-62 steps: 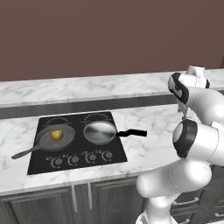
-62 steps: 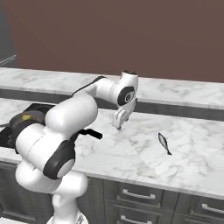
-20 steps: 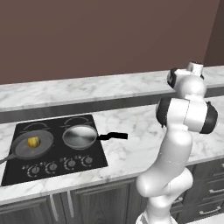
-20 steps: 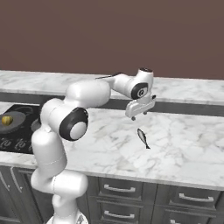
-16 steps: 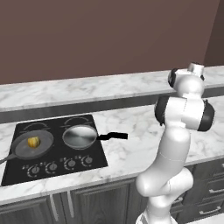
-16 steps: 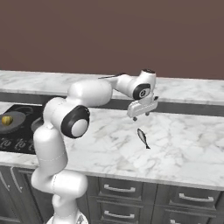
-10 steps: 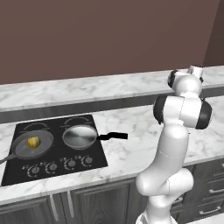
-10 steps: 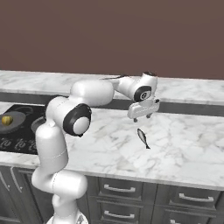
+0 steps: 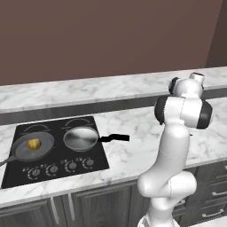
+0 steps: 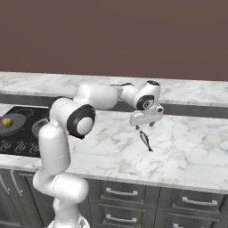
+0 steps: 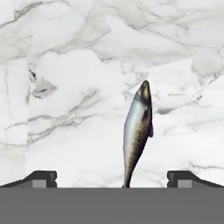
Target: Place both pans onto different burners. Then place the squash and the fish on different pans.
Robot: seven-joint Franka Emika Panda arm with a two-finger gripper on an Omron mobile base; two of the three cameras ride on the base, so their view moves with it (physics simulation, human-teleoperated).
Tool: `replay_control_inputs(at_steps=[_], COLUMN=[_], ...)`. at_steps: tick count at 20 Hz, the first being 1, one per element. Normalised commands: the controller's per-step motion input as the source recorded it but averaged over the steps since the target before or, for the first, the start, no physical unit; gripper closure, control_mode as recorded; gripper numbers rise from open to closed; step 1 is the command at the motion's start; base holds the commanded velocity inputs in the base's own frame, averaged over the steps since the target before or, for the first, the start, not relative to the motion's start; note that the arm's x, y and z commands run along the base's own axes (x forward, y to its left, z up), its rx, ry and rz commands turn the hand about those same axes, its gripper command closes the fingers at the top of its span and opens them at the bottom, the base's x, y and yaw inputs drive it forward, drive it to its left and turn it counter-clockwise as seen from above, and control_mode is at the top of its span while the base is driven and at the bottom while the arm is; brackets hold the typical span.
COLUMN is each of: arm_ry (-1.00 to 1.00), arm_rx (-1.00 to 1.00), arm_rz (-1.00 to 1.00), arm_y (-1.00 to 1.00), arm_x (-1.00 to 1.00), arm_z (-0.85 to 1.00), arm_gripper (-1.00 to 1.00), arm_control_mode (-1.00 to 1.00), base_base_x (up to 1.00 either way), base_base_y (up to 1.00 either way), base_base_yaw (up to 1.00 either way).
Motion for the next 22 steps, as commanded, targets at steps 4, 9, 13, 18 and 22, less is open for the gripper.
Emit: replay_control_inputs(at_steps=[4, 9, 13, 18, 22], arm_ry=[0.0, 0.0, -0.01, -0.01, 0.0], arm_rx=[-0.01, -0.02, -0.01, 0.0, 0.0], arm_rz=[-0.03, -0.02, -0.01, 0.0, 0.0], arm_y=[0.0, 0.0, -0.02, -0.07, -0.09], arm_x=[0.0, 0.04, 0.13, 0.2, 0.1], arm_z=[-0.48, -0.44, -0.27, -0.08, -0.09], arm_gripper=[-1.0, -1.0, -1.0, -1.0, -1.0], arm_control_mode=[-1.0, -1.0, -1.0, -1.0, -1.0], base_base_x=[0.0, 0.0, 0.0, 0.0, 0.0], base_base_y=[0.0, 0.0, 0.0, 0.0, 0.0], base_base_yaw=[0.0, 0.0, 0.0, 0.0, 0.0])
